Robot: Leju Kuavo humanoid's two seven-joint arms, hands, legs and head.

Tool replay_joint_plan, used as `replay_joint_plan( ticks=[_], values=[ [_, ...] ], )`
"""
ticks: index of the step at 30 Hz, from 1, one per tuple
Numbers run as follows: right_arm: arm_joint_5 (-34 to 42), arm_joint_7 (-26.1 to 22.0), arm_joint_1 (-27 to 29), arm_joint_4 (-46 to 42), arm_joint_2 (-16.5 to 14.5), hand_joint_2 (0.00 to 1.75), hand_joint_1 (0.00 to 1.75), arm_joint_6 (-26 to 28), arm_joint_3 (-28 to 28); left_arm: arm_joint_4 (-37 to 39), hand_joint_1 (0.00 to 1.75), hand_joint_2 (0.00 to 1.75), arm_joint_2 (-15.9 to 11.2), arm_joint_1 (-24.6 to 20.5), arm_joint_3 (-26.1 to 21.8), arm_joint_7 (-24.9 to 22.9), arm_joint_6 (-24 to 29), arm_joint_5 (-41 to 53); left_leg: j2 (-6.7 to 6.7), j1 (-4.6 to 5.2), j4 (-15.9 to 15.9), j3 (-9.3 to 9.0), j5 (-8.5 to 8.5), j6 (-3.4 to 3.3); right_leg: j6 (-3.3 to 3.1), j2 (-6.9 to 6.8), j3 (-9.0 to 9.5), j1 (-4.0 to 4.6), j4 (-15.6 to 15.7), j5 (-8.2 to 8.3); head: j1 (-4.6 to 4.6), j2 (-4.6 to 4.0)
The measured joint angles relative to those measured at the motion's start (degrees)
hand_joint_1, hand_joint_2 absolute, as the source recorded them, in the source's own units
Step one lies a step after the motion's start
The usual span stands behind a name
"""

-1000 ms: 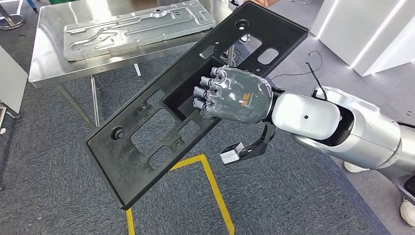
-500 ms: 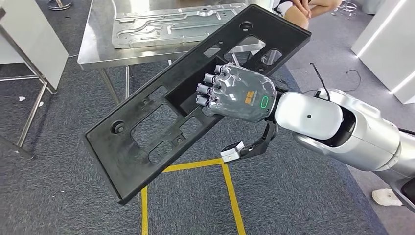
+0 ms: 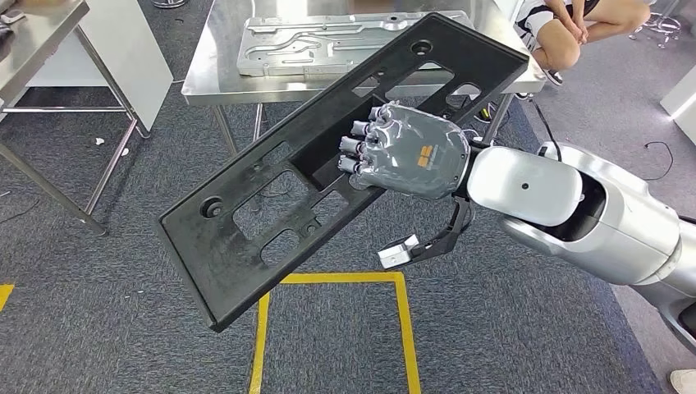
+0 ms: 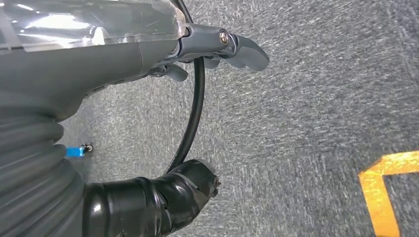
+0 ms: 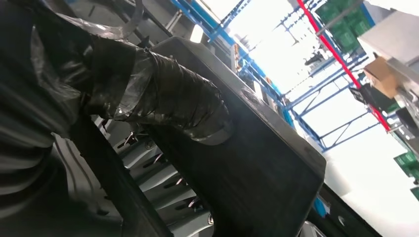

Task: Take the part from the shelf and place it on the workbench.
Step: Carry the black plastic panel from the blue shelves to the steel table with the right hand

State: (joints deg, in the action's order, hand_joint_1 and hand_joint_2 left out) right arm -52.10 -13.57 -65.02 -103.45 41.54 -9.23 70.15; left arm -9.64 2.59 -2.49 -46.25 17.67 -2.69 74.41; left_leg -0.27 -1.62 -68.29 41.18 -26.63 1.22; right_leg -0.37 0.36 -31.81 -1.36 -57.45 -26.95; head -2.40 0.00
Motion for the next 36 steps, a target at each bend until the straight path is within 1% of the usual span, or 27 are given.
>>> replay_joint_plan(
  ticks=[2, 3, 6, 8, 9, 11, 12, 13, 14, 15, 16, 17, 18, 20, 22, 23, 24, 26, 27, 28, 29, 30, 31, 33, 34, 35, 36],
  values=[
    [0.01, 0.0, -0.03, 0.07, 0.06, 1.75, 1.75, 0.01, -0.1, 0.0, 0.0, 1.75, -0.04, -0.01, 0.0, -0.02, 0.01, 0.02, 0.07, 0.09, 6.9, -3.84, 2.13, -0.34, 0.66, -0.36, 0.03, -0.01, -0.57, -0.6, -0.03, 0.0],
    [0.02, 0.0, -0.03, 0.1, 0.13, 1.75, 1.75, 0.02, -0.16, 0.0, 0.0, 1.75, -0.05, -0.04, 0.0, -0.02, -0.02, 0.03, 0.07, 0.22, 8.66, -4.81, 2.36, -0.66, 1.02, -0.48, 0.02, 0.07, -0.73, -0.8, -0.04, 0.0],
    [0.02, 0.0, -0.02, 0.23, 0.32, 1.75, 1.75, 0.03, -0.3, 0.0, 0.0, 1.75, -0.04, 0.02, 0.0, 0.04, -0.12, 0.04, -0.07, 0.52, 9.2, -5.04, 2.18, -1.74, 2.04, -0.6, 0.14, 0.16, -0.58, -0.97, -0.03, 0.0],
    [0.02, 0.0, -0.02, 0.36, 0.39, 1.75, 1.75, 0.03, -0.57, 0.0, 0.0, 1.75, -0.03, 0.05, 0.0, 0.12, -0.16, 0.01, -0.05, 0.4, 9.62, -5.31, 2.3, -2.55, 2.54, -0.58, -0.37, 0.0, -2.08, -2.15, -0.04, 0.0],
    [0.02, 0.0, -0.02, 0.42, 0.44, 1.75, 1.75, 0.03, -0.76, 0.0, 0.0, 1.75, -0.03, 0.01, 0.0, 0.15, -0.2, -0.01, -0.03, 0.33, 9.82, -5.45, 2.34, -2.93, 2.7, -0.55, -1.5, -0.02, -4.6, -3.66, -0.04, 0.0],
    [0.02, 0.0, 0.11, 0.54, 0.52, 1.75, 1.75, 0.01, -1.01, 0.0, 0.0, 1.75, -0.03, -0.03, -0.01, 0.19, -0.28, -0.03, -0.02, 0.47, 9.86, -5.5, 2.24, -3.36, 2.85, -0.48, -5.47, 0.01, -12.52, -7.42, -0.05, 0.0],
    [0.02, 0.0, 0.28, 0.6, 0.54, 1.75, 1.75, 0.0, -1.03, 0.0, 0.0, 1.75, -0.03, -0.02, -0.01, 0.19, -0.32, -0.03, -0.02, 0.59, 9.84, -5.51, 2.18, -3.47, 2.87, -0.45, -7.41, 0.06, -16.04, -8.54, -0.05, 0.0],
    [0.02, 0.0, 0.45, 0.66, 0.55, 1.75, 1.75, -0.01, -1.02, 0.0, 0.0, 1.75, -0.03, 0.0, -0.02, 0.19, -0.33, -0.03, -0.05, 0.72, 9.81, -5.55, 2.13, -3.53, 2.81, -0.43, -8.49, 0.06, -17.67, -8.45, -0.05, 0.0],
    [0.02, 0.0, 0.58, 0.72, 0.55, 1.75, 1.75, -0.01, -1.02, 0.0, 0.0, 1.75, -0.03, 0.01, -0.02, 0.19, -0.34, -0.03, -0.1, 0.82, 9.77, -5.64, 2.07, -3.58, 2.64, -0.43, -8.36, 0.07, -16.79, -7.08, -0.05, 0.0],
    [0.02, 0.0, 0.62, 0.78, 0.55, 1.75, 1.75, -0.01, -1.02, 0.0, 0.0, 1.75, -0.03, 0.0, -0.02, 0.19, -0.34, -0.04, -0.16, 0.92, 9.74, -5.78, 2.01, -3.57, 2.37, -0.43, -7.09, 0.11, -13.65, -4.81, -0.05, 0.0],
    [0.02, 0.0, 0.58, 0.83, 0.55, 1.75, 1.75, 0.0, -1.03, 0.0, 0.0, 1.75, -0.02, 0.0, -0.02, 0.19, -0.35, -0.04, -0.22, 0.99, 9.71, -5.93, 1.93, -3.53, 1.96, -0.42, -5.24, 0.22, -9.35, -2.48, -0.05, 0.0],
    [0.02, 0.0, 0.53, 0.87, 0.55, 1.75, 1.75, 0.01, -1.04, 0.0, 0.0, 1.75, 0.02, -0.02, -0.02, 0.19, -0.37, -0.04, -0.28, 1.14, 9.63, -5.98, 1.85, -3.38, 1.55, -0.44, -3.49, 0.41, -5.42, -0.83, -0.04, 0.0],
    [0.09, 0.0, 0.5, 0.91, 0.55, 1.75, 1.75, 0.02, -1.07, 0.0, 0.0, 1.75, 0.05, -0.03, -0.02, 0.19, -0.4, -0.04, -0.31, 1.21, 9.59, -5.95, 1.82, -3.19, 1.22, -0.45, -2.34, 0.63, -2.74, 0.08, -0.04, 0.0],
    [0.2, 0.01, 0.53, 0.99, 0.56, 1.75, 1.75, 0.07, -1.13, 0.0, 0.0, 1.75, 0.1, -0.01, -0.02, 0.2, -0.48, -0.05, -0.3, 1.22, 9.58, -5.82, 1.87, -2.6, 0.87, -0.41, -1.85, 1.02, -1.29, 0.21, -0.03, 0.0],
    [0.14, 0.02, 0.61, 1.06, 0.57, 1.75, 1.75, 0.14, -1.25, 0.0, 0.0, 1.75, 0.12, 0.01, -0.02, 0.24, -0.52, -0.04, -0.26, 1.16, 9.46, -5.81, 1.69, -1.94, 0.44, -0.4, -1.62, 0.85, -0.78, 0.54, -0.03, 0.0],
    [0.08, 0.02, 0.63, 1.08, 0.56, 1.75, 1.75, 0.21, -1.37, 0.0, 0.0, 1.75, 0.15, -0.01, -0.02, 0.3, -0.55, -0.04, -0.2, 1.14, 8.56, -5.46, 0.99, -1.65, 0.11, -0.48, -1.38, 0.67, -0.42, 0.76, -0.02, 0.0],
    [0.03, 0.04, 0.65, 1.09, 0.56, 1.75, 1.75, 0.29, -1.52, 0.0, 0.0, 1.75, 0.17, -0.05, -0.02, 0.34, -0.57, -0.03, -0.16, 1.1, 6.66, -4.64, -0.24, -1.43, -0.19, -0.58, -1.16, 0.49, -0.07, 0.97, -0.02, 0.0],
    [0.02, 0.2, 0.9, 1.14, 0.55, 1.75, 1.75, 0.48, -1.79, -0.01, 0.0, 1.75, 0.18, -0.11, -0.03, 0.4, -0.61, -0.03, -0.08, 0.9, -0.25, -1.49, -3.84, -1.07, -0.47, -0.58, -1.08, 0.43, 0.1, 1.1, -0.02, 0.0],
    [0.1, 0.34, 1.23, 1.19, 0.55, 1.75, 1.75, 0.53, -1.88, -0.01, 0.0, 1.75, 0.17, -0.06, -0.04, 0.39, -0.61, -0.03, -0.08, 0.85, -3.68, 0.1, -5.15, -0.9, -0.49, -0.43, -1.11, 0.44, 0.07, 1.1, -0.02, 0.0],
    [0.23, 0.53, 1.67, 1.25, 0.55, 1.75, 1.75, 0.57, -1.98, -0.01, 0.0, 1.75, 0.16, 0.0, -0.04, 0.38, -0.61, -0.02, -0.07, 0.79, -5.75, 1.06, -5.58, -0.76, -0.48, -0.19, -1.12, 0.44, 0.02, 1.09, -0.02, 0.0],
    [0.39, 0.68, 2.1, 1.31, 0.54, 1.75, 1.75, 0.58, -2.13, 0.0, 0.0, 1.75, 0.16, 0.07, -0.05, 0.37, -0.61, -0.02, -0.08, 0.72, -5.69, 1.01, -4.92, -0.68, -0.44, 0.11, -1.13, 0.43, -0.05, 1.06, -0.02, 0.0],
    [0.53, 0.79, 2.41, 1.37, 0.52, 1.75, 1.75, 0.6, -2.29, 0.0, 0.0, 1.75, 0.16, 0.11, -0.05, 0.37, -0.61, -0.02, -0.14, 0.64, -3.26, -0.21, -3.26, -0.68, -0.35, 0.44, -1.12, 0.4, -0.17, 1.0, -0.01, 0.0],
    [0.61, 0.85, 2.57, 1.42, 0.51, 1.75, 1.75, 0.61, -2.5, 0.0, 0.0, 1.75, 0.15, 0.12, -0.06, 0.37, -0.61, -0.02, -0.52, 0.53, 0.66, -2.18, -1.25, -0.72, -0.18, 0.8, -1.14, 0.36, -0.36, 0.89, -0.02, 0.0],
    [0.7, 0.87, 2.63, 1.48, 0.48, 1.75, 1.75, 0.69, -2.93, 0.0, 0.0, 1.75, 0.11, 0.13, -0.09, 0.37, -0.61, -0.02, -1.74, 0.43, 7.35, -5.67, 0.93, -0.98, 0.35, 1.55, -1.47, 0.46, -0.85, 0.67, -0.02, 0.0],
    [0.74, 0.89, 2.69, 1.51, 0.46, 1.75, 1.75, 0.74, -3.11, 0.0, 0.0, 1.75, 0.09, 0.13, -0.1, 0.37, -0.61, -0.01, -2.1, 0.46, 8.87, -6.43, 1.12, -1.15, 0.69, 1.92, -1.68, 0.5, -1.02, 0.66, -0.03, 0.0],
    [0.77, 0.89, 2.8, 1.55, 0.44, 1.75, 1.75, 0.79, -3.25, -0.01, 0.0, 1.75, 0.09, 0.11, -0.11, 0.37, -0.61, -0.01, -2.06, 0.61, 9.17, -6.59, 0.89, -1.42, 1.06, 2.32, -1.88, 0.51, -1.06, 0.74, -0.03, 0.0],
    [0.8, 0.9, 2.93, 1.6, 0.44, 1.75, 1.75, 0.81, -3.36, -0.01, 0.0, 1.75, 0.1, 0.04, -0.11, 0.37, -0.61, -0.01, -1.56, 0.64, 9.27, -6.56, 1.03, -1.77, 1.43, 2.75, -1.96, 0.45, -0.97, 0.87, -0.04, 0.0]
  ],
)
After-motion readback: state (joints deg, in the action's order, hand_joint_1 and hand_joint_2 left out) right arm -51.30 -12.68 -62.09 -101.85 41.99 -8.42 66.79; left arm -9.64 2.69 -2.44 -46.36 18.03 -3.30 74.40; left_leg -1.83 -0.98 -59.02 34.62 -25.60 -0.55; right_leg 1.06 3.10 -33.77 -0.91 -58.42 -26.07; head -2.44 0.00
